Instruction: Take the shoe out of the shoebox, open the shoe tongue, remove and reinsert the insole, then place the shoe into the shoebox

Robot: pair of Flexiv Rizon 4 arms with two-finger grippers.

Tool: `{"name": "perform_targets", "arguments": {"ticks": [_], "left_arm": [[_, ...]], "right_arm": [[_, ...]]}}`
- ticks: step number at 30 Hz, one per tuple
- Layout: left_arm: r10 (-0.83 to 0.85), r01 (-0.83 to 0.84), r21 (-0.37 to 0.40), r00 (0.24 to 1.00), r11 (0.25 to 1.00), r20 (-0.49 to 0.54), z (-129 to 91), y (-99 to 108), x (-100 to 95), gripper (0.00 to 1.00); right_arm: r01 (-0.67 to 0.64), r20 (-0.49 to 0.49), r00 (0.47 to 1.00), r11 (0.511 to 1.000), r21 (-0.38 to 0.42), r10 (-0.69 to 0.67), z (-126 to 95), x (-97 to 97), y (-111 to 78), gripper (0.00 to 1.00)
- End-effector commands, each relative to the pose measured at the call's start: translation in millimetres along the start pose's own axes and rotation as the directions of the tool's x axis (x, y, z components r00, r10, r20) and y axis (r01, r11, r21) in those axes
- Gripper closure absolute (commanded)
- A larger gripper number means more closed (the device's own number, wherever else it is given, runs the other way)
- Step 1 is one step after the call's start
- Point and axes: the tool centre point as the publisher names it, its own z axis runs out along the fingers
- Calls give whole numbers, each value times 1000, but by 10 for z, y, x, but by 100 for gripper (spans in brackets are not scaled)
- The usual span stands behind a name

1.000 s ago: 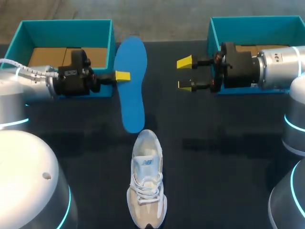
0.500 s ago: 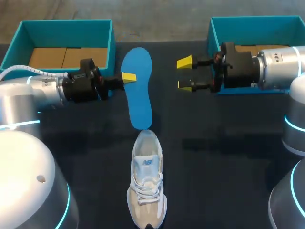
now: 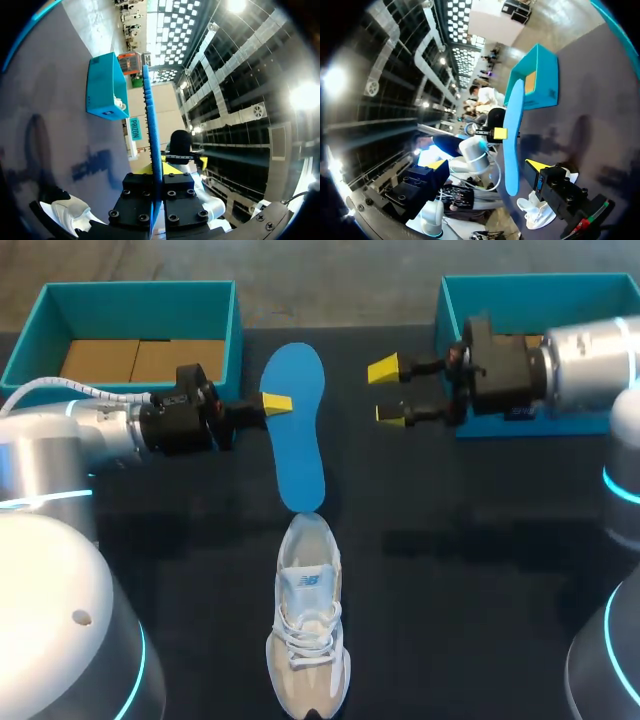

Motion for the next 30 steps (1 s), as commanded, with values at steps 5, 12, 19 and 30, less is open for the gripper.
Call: {"name": "perform_targets", "arguments": {"ticks": [5, 12, 19, 30], "left_arm": [[0, 0, 2, 1000, 1000, 0, 3, 5, -3, 100], [0, 0, 2, 1000, 1000, 0, 3, 5, -3, 100], [0, 0, 2, 1000, 1000, 0, 3, 5, -3, 100], [0, 0, 2, 1000, 1000, 0, 3, 5, -3, 100]], "right_arm": [[-56, 567, 822, 985, 165, -48, -108, 599, 201, 0], [-152, 822, 563, 966, 208, -88, 28, 856, 287, 0], [-196, 933, 338, 960, 201, -126, 177, 1006, 342, 0], [-113, 977, 129, 976, 187, -172, 449, 1174, 298, 0]]}}
